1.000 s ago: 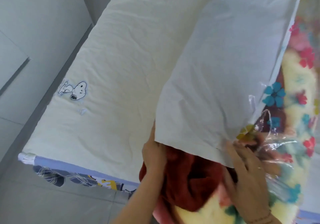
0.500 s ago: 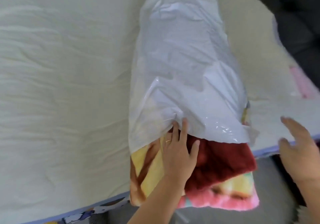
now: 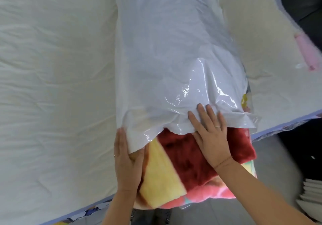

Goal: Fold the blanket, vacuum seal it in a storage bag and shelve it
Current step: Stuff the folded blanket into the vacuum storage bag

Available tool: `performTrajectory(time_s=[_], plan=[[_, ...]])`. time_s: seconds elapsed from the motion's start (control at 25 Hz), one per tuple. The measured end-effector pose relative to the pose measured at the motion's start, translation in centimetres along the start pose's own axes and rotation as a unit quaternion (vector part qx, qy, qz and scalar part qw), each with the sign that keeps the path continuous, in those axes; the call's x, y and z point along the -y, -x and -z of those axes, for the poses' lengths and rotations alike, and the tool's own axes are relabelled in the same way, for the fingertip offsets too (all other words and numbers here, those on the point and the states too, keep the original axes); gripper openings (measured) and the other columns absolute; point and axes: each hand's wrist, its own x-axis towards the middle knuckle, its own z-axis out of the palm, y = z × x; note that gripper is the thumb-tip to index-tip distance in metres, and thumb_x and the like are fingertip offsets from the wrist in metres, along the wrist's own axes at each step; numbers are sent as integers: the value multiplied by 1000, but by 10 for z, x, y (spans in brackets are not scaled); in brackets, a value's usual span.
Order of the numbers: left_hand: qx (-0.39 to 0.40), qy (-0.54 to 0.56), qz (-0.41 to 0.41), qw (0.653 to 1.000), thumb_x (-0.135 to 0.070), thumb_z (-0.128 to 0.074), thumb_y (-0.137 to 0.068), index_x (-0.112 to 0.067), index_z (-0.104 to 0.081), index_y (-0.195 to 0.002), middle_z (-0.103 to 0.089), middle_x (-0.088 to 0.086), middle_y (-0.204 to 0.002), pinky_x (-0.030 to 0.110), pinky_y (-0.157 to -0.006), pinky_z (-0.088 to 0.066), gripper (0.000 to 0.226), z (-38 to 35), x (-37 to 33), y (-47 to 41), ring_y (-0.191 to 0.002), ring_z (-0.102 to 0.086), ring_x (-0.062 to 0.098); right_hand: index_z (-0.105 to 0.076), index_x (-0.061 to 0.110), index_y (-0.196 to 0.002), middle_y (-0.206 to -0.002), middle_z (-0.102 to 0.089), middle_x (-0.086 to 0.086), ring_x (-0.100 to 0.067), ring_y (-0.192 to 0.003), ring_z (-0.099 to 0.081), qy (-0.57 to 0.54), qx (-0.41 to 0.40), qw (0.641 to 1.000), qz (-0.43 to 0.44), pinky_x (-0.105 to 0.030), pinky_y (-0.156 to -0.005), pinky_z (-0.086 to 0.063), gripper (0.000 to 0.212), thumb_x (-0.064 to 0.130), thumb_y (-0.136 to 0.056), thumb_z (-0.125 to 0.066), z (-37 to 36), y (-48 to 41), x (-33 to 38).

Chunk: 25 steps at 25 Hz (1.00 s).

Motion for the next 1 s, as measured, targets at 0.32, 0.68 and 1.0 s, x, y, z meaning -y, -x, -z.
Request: performTrajectory(time_s=[0.32,0.68,1.0], plan=[[-40,-104,-108,988,-3,-38,-81,-7,-62,-122,-69,12,-111,33,-73,-54,47,19,45,32,-91,-67,30,-72,16,-110,-122,-65,-2,-23,-114,-55,-48,-72,995,43,-50,-110,-26,28,12,-95,-48,31,51,-10],[123,5,69,990,-14,-44,-87,-28,-39,-133,-26,0,-152,41,-116,-24,47,5,90,98,-139,-26,16,-70,12,-103,-123,-63,-8,-19,-117,-52,-66,85,994,23,-34,-117,-20,27,20,-91,-47,51,143,-18],[82,377,518,763,-31,-40,-97,-42,-45,-136,-54,6,-138,53,-93,-45,40,27,17,70,-121,-54,31,-37,35,-143,-150,-38,4,-13,-135,-40,-550,-9,554,-626,-41,-113,-32,102,83,-57,-64,43,105,-18]])
